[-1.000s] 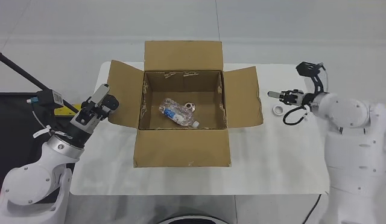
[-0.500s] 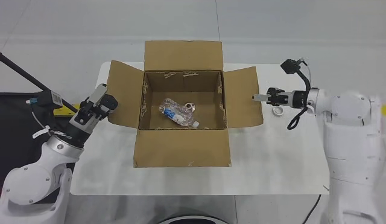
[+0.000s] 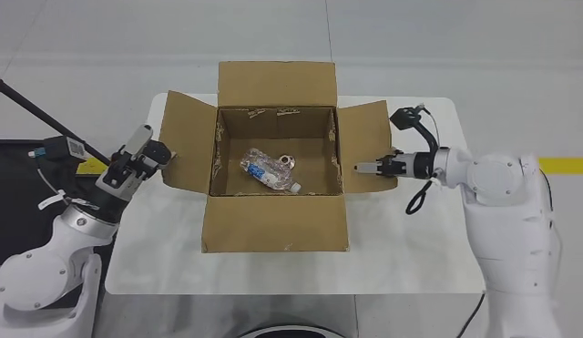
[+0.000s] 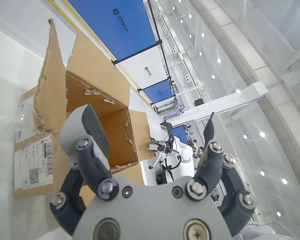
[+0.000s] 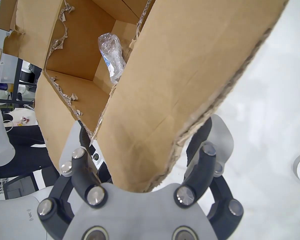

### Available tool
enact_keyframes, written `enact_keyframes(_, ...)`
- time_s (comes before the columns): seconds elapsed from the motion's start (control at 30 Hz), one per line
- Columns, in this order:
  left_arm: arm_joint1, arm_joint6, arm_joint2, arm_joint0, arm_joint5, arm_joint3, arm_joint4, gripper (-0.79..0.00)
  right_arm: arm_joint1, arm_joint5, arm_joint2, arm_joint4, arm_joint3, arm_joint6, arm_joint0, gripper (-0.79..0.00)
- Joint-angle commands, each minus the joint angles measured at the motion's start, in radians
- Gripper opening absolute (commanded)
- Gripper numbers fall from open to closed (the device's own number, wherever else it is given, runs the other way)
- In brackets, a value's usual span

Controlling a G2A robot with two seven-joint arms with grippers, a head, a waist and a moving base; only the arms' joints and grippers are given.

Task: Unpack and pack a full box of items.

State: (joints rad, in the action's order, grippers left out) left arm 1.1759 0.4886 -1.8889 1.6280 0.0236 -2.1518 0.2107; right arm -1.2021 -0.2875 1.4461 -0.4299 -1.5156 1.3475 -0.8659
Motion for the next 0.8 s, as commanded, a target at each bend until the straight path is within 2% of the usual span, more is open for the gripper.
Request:
enact_keyframes(0.0,-0.001,0.004,-0.003,0.001,0.002,0.001,0.000,0.000,0.003,0.004,-0.004,-0.002,-0.022,-0.005,-0.014,0.000)
enact_keyframes(0.37,-0.004,0.017,-0.019,0.007,0.012,0.012,0.012,0.000,0.019,0.035,-0.036,-0.010,-0.098,-0.035,-0.055,0.000)
enact_keyframes(0.5,-0.005,0.017,-0.026,0.012,0.016,0.015,0.020,0.000,0.028,0.110,-0.024,-0.080,-0.148,-0.080,-0.071,0.000)
enact_keyframes(0.77,-0.006,0.014,-0.038,0.022,0.028,0.011,0.039,0.000,0.047,0.269,0.029,-0.246,-0.369,-0.128,-0.133,0.000)
